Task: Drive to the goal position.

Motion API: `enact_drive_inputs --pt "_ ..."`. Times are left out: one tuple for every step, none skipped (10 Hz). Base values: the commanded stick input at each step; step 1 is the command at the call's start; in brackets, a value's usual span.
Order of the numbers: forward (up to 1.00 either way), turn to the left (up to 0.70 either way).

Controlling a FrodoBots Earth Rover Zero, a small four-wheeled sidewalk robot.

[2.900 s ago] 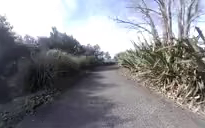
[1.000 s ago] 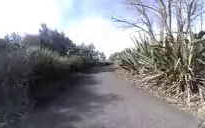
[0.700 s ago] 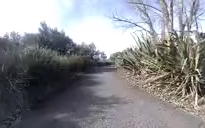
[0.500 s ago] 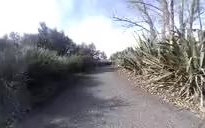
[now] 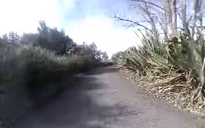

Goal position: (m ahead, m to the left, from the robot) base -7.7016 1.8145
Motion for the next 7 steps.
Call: enact_drive_inputs --pt "0.45 -0.08" --pt "0.45 -0.14" --pt "0.45 -0.21" --pt "0.45 -0.27" --pt "0.45 -0.27" --pt "0.45 -0.27" --pt "0.45 -0.27"
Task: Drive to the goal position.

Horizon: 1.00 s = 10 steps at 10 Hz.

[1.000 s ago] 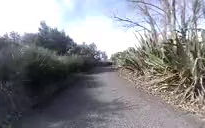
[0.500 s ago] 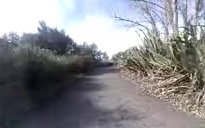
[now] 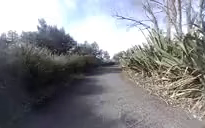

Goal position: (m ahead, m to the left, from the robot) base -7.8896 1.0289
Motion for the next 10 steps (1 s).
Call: enact_drive_inputs --pt "0.45 -0.27" --pt "0.45 -0.27" --pt "0.45 -0.27" --pt "0.45 -0.27" --pt "0.45 -0.27" --pt "0.45 -0.27" --pt "0.45 -0.27" --pt "0.45 -0.27" --pt "0.45 -0.27" --pt "0.45 -0.18"
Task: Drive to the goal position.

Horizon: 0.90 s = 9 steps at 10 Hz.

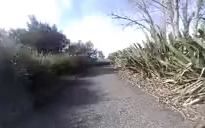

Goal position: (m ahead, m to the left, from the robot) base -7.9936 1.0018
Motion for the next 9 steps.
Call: enact_drive_inputs --pt "0.45 -0.07" --pt "0.45 0.0" --pt "0.45 0.0" --pt "0.45 0.0" --pt "0.45 0.0" --pt "0.45 0.0" --pt "0.45 0.0" --pt "0.45 0.0" --pt "0.45 0.0"
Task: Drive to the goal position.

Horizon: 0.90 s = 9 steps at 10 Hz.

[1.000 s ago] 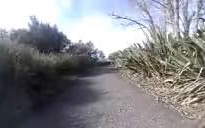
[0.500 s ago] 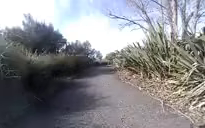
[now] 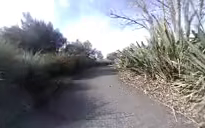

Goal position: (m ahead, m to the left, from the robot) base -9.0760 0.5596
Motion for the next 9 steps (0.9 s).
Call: enact_drive_inputs --pt "0.45 0.0" --pt "0.45 0.0" --pt "0.45 0.0" --pt "0.45 0.0" --pt "0.45 0.0" --pt "0.45 0.0" --pt "0.45 0.0" --pt "0.45 0.0" --pt "0.45 0.0"
